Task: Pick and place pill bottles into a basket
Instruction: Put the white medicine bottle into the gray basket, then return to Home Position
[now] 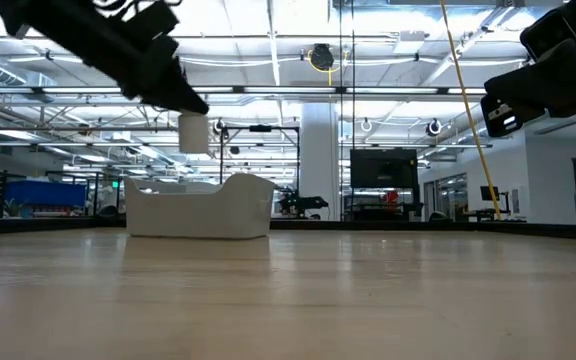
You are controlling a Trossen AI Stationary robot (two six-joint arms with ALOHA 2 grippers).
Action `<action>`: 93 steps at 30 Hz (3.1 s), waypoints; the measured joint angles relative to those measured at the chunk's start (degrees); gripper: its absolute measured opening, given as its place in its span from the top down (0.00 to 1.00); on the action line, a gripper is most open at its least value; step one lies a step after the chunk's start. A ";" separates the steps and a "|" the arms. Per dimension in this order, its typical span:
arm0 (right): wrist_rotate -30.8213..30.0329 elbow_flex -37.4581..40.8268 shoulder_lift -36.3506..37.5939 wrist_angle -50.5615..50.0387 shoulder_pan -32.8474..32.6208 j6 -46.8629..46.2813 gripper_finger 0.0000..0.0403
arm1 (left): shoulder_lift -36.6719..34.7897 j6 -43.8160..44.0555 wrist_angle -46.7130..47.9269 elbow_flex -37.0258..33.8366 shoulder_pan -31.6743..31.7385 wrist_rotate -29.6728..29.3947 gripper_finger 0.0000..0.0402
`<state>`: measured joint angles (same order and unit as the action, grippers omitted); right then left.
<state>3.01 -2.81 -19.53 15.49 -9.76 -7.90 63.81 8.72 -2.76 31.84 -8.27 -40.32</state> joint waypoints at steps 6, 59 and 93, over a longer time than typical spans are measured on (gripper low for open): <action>0.03 0.01 -0.02 -0.21 0.00 0.00 0.99 | -5.48 3.76 -1.24 -7.54 5.49 -0.01 0.57; 0.01 0.00 -0.03 0.04 0.02 0.00 0.99 | 6.32 8.34 -16.95 -13.90 17.24 14.89 0.49; 0.02 0.02 -0.03 0.06 0.01 0.00 0.99 | -19.27 4.87 0.26 -13.86 8.22 30.27 0.95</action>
<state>3.03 -2.79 -19.56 15.55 -9.75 -7.90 44.54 13.58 -2.50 17.98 -0.05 -10.05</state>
